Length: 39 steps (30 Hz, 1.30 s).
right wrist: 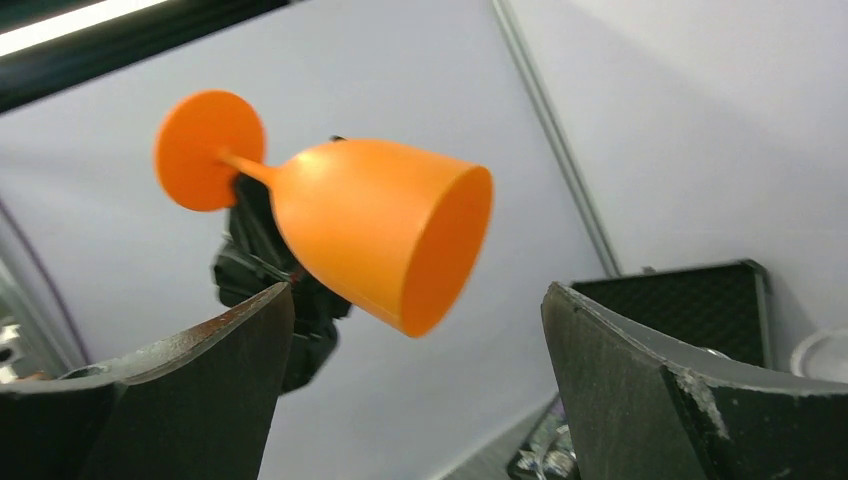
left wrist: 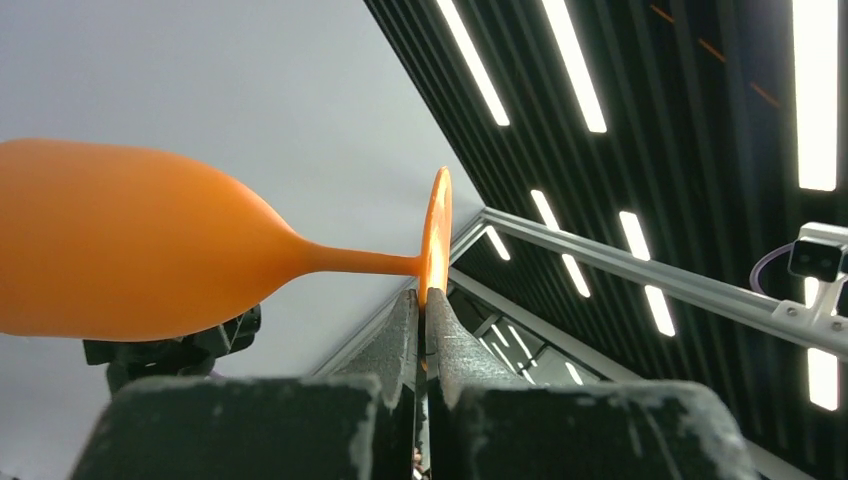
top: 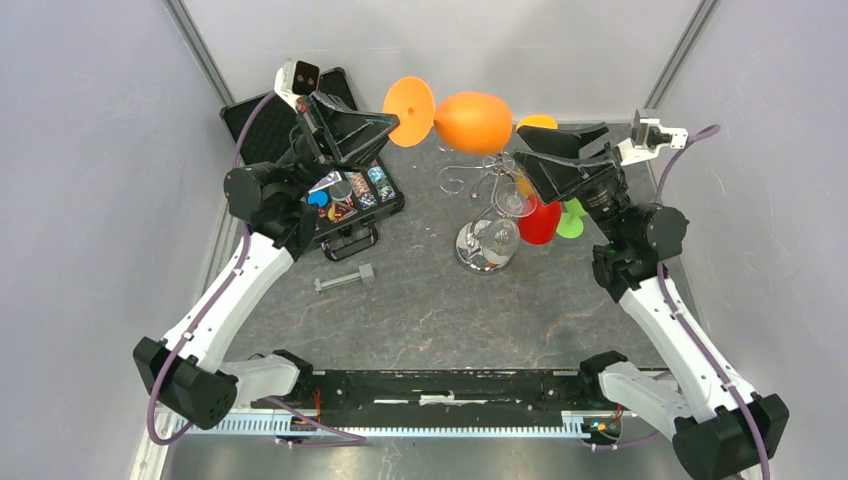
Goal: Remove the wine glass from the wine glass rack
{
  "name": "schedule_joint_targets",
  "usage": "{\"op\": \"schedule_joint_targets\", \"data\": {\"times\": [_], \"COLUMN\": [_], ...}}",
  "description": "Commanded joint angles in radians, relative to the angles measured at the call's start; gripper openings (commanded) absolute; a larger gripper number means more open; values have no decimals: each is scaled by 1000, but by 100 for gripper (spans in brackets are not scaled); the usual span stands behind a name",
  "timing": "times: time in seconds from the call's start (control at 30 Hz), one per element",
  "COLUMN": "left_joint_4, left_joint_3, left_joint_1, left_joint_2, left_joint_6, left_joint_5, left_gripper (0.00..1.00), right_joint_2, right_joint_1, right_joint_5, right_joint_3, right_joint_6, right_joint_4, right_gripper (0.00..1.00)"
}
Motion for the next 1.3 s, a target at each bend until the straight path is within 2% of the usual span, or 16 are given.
{"op": "schedule_joint_targets", "data": {"times": [0.0, 0.13, 0.43, 0.5, 0.8, 1.03, 1.07, 1.17, 1.23, 1.27], "left_joint_4": [137, 147, 169, 169, 170, 134, 135, 145, 144, 142], "left_joint_3": [-17, -18, -32, -32, -30, -40, -41, -43, -45, -49], "left_joint_1": [-3, -6, -41, -48, -69, -71, -71, -70, -69, -70], "left_joint_2": [1, 3, 24, 32, 69, 72, 74, 71, 65, 61], "left_joint_6": [-117, -129, -150, -151, -161, -125, -123, -99, -74, -60], "left_joint_5": [-35, -36, -41, -40, -20, 17, 20, 26, 29, 29], "left_gripper": [2, 2, 2, 2, 2, 4, 7, 24, 40, 51], "right_joint_2": [26, 53, 120, 127, 139, 134, 132, 120, 102, 89], "right_joint_1": [13, 30, 64, 67, 69, 69, 68, 68, 69, 68], "right_joint_5": [-31, -57, -115, -134, -196, -200, -202, -206, -205, -205], "right_joint_3": [-35, -51, 11, 25, 69, 97, 103, 119, 132, 141], "right_joint_6": [174, 255, 291, 292, 296, 281, 272, 217, 156, 109], "right_joint_4": [342, 492, 527, 531, 605, 596, 582, 520, 448, 408], "right_gripper": [98, 98, 94, 90, 48, 3, 0, 0, 0, 0]}}
